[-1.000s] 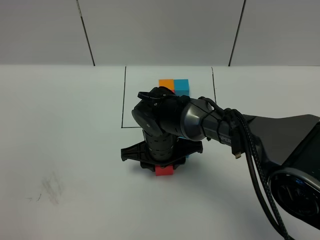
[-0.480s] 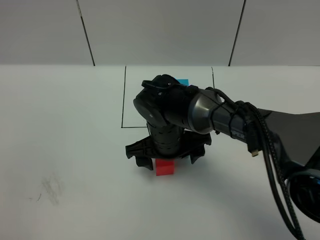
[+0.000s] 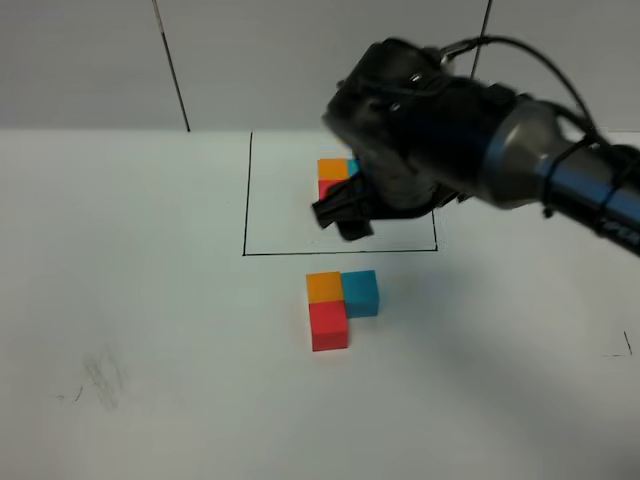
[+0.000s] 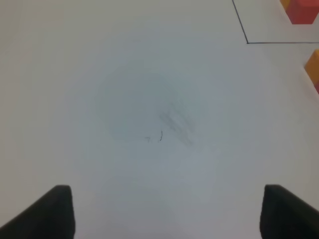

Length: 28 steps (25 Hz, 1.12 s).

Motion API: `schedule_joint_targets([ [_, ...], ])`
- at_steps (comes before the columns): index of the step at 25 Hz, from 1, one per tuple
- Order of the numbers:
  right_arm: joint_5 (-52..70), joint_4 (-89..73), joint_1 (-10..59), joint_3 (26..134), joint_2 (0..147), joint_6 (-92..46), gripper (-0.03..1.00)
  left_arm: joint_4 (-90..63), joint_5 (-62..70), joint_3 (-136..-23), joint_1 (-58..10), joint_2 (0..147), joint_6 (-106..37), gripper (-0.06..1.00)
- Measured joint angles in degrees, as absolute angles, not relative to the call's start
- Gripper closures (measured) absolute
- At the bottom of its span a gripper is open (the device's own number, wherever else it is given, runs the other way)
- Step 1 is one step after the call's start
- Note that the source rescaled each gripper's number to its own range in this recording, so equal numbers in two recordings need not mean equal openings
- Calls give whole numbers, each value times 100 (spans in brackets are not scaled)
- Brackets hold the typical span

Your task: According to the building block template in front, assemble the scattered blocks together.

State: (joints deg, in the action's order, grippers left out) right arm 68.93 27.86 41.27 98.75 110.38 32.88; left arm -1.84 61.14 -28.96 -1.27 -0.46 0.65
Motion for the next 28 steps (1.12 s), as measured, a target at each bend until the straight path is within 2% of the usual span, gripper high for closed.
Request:
schedule_joint_targets([
  [5,6912,3278,3054,9875,9984,1766,17,-184,6114,-2896,-127,-46,65,29],
  [12,6935,3396,947,9875,8693,-338,17,-184,6114,-2896,-127,-46,70,29],
  [17,6960,2778,-340,9875,7740,-958,17,-184,6114,-2896,-127,-46,75,29],
  [20,6976,2530,-485,9768,7016,-1047,17,-184,6114,-2896,-127,-46,75,29],
  [23,6976,2339,-306,9396,6131,-1062,17,-184,6114,-2896,-127,-46,75,29],
  [28,6982,2234,-3,8203,4461,-1073,17,-184,6114,-2896,-127,-46,75,29],
])
